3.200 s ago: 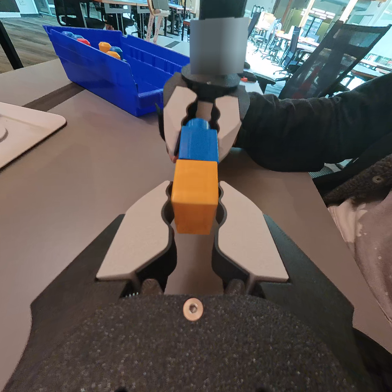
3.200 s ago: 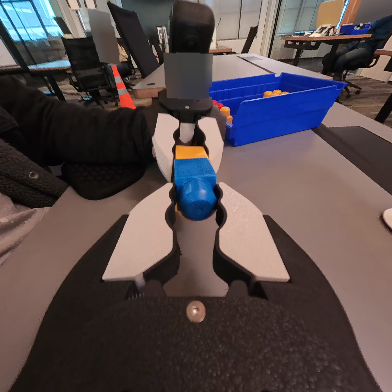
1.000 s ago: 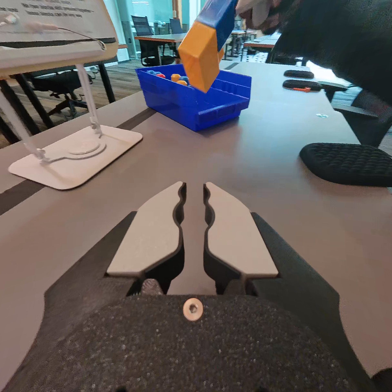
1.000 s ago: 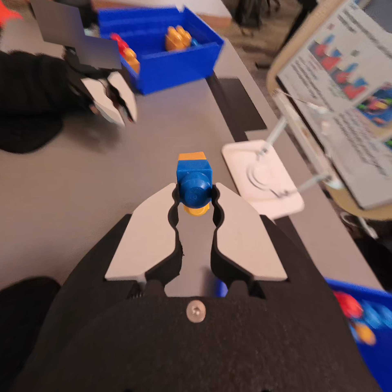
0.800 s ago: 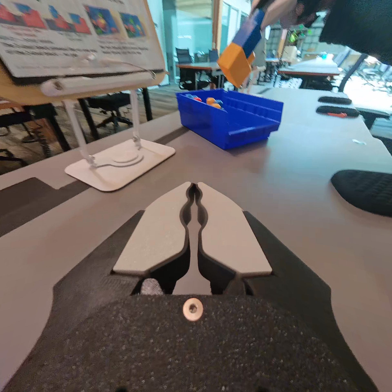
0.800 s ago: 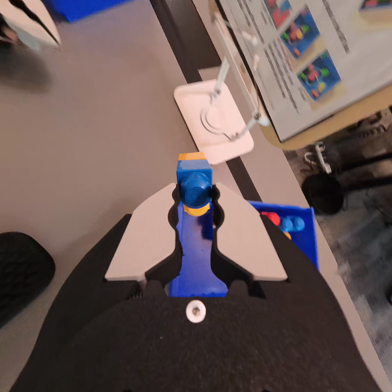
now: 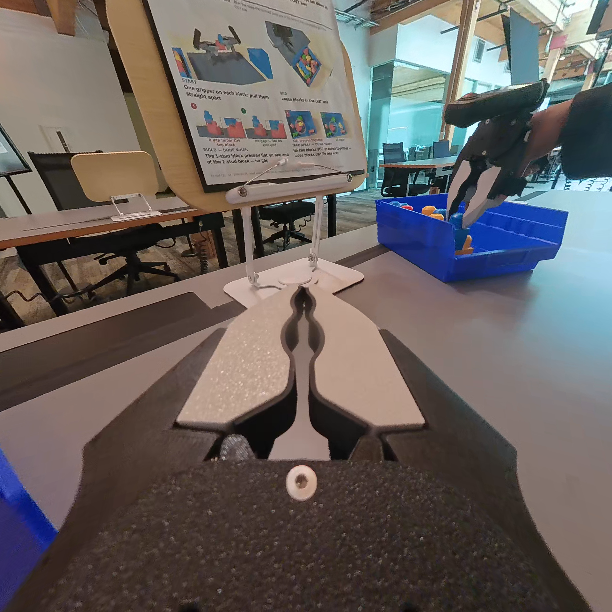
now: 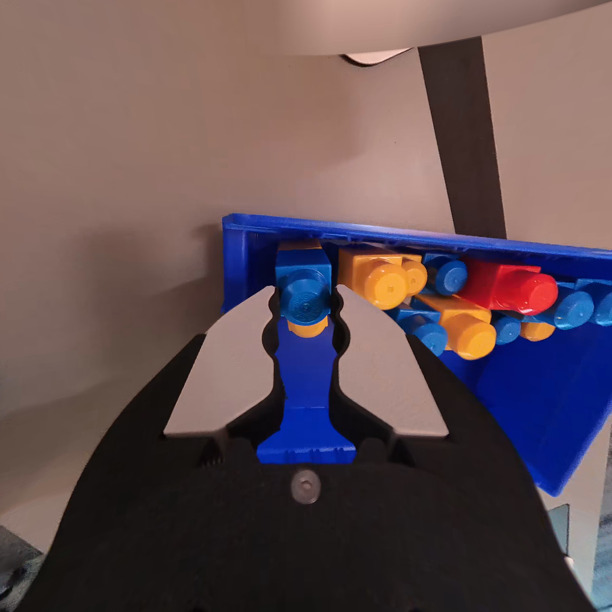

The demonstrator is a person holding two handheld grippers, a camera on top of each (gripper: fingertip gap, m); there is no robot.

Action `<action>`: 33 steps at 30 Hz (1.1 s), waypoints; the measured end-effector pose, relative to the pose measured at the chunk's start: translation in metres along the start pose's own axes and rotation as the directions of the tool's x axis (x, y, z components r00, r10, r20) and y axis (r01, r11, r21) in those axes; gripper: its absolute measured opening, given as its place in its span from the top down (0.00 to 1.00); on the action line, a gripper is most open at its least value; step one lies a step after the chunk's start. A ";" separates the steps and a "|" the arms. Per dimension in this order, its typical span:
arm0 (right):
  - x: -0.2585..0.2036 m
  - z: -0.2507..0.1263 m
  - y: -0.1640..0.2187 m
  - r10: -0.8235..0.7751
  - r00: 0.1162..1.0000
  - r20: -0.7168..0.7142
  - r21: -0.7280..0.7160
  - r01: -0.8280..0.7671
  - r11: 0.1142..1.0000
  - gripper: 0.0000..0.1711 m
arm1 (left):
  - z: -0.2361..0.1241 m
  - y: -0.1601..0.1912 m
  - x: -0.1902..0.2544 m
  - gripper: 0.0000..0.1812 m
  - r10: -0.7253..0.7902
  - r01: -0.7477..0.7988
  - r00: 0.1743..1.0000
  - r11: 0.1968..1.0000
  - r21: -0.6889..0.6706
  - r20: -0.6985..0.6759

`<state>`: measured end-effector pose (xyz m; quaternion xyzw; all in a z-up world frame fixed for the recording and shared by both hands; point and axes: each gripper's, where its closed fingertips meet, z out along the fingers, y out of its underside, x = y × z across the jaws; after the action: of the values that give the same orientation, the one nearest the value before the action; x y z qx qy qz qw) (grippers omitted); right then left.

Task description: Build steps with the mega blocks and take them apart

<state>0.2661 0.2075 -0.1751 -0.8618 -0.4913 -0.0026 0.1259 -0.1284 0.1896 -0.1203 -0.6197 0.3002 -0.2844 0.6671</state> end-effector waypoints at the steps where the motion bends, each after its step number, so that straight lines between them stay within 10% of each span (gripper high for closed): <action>1: 0.001 0.002 0.000 -0.004 1.000 -0.005 -0.010 0.004 1.000 0.83 | 0.000 0.000 0.000 1.00 0.001 -0.001 1.000 1.000 0.000 -0.001; 16: 0.007 0.007 -0.006 0.065 0.996 -0.057 0.026 -0.064 0.998 0.81 | 0.002 0.003 0.005 1.00 0.006 -0.006 1.000 1.000 -0.022 -0.024; 22: 0.004 -0.049 -0.042 0.091 0.992 -0.087 0.245 -0.067 0.967 0.76 | 0.001 0.000 0.004 1.00 0.012 -0.012 1.000 1.000 -0.010 -0.016; 33: -0.052 -0.173 -0.167 0.324 0.929 -0.180 0.936 0.061 0.346 0.90 | 0.000 -0.002 0.005 1.00 0.025 -0.025 1.000 1.000 -0.007 -0.008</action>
<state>0.1182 0.2065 0.0212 -0.6600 -0.3038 0.1397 0.6727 -0.1250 0.1859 -0.1184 -0.6172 0.3117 -0.2774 0.6670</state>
